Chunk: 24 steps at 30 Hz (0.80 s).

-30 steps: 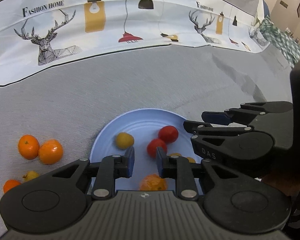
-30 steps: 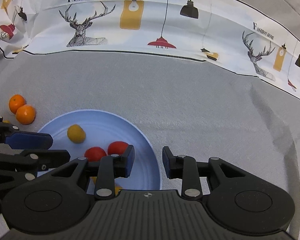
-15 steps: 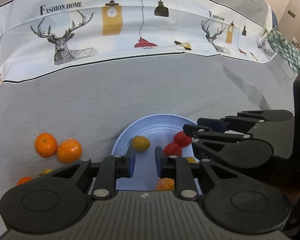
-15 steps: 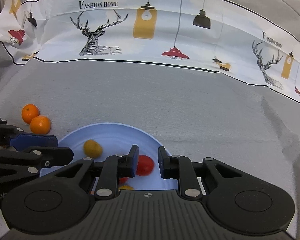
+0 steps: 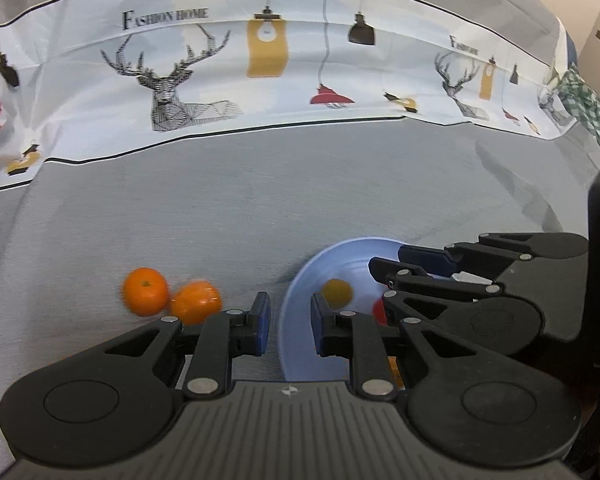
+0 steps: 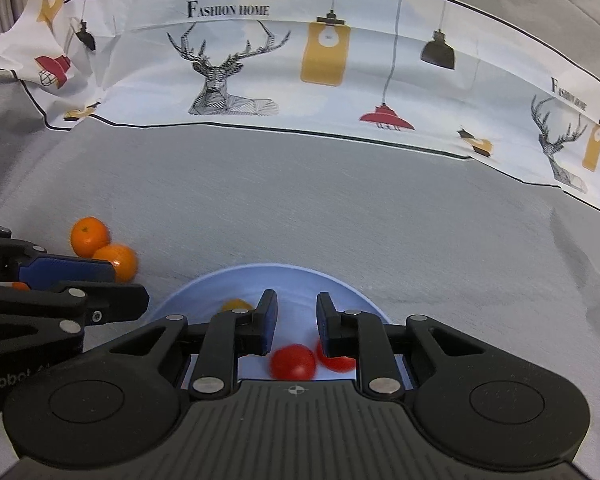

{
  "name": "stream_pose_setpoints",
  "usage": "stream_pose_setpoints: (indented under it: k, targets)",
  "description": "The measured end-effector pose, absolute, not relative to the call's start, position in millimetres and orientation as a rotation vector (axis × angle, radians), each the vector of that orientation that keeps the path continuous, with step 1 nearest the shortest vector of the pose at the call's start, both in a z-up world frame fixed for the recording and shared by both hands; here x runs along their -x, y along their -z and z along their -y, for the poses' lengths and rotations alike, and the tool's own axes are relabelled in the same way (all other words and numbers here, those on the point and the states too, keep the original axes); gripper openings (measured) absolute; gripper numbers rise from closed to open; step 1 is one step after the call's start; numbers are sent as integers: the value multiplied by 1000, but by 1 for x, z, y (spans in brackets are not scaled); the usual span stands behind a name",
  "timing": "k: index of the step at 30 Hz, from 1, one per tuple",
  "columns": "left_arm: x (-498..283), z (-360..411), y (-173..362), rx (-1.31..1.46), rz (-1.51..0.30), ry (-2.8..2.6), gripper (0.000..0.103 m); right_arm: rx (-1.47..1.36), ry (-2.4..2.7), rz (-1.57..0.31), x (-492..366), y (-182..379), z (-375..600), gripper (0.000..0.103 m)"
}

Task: Organize fruits
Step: 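Move both open grippers back to the fruit pile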

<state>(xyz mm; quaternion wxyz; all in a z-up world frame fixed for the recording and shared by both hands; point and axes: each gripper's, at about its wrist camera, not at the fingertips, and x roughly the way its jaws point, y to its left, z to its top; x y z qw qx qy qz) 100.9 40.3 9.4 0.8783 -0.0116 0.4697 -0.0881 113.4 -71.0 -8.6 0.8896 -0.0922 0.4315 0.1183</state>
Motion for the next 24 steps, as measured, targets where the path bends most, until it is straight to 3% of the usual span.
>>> stream_pose_setpoints:
  k: [24]
  targets:
    - [-113, -121, -14, 144, -1031, 105, 24, 138, -305, -855, -119, 6, 19, 22]
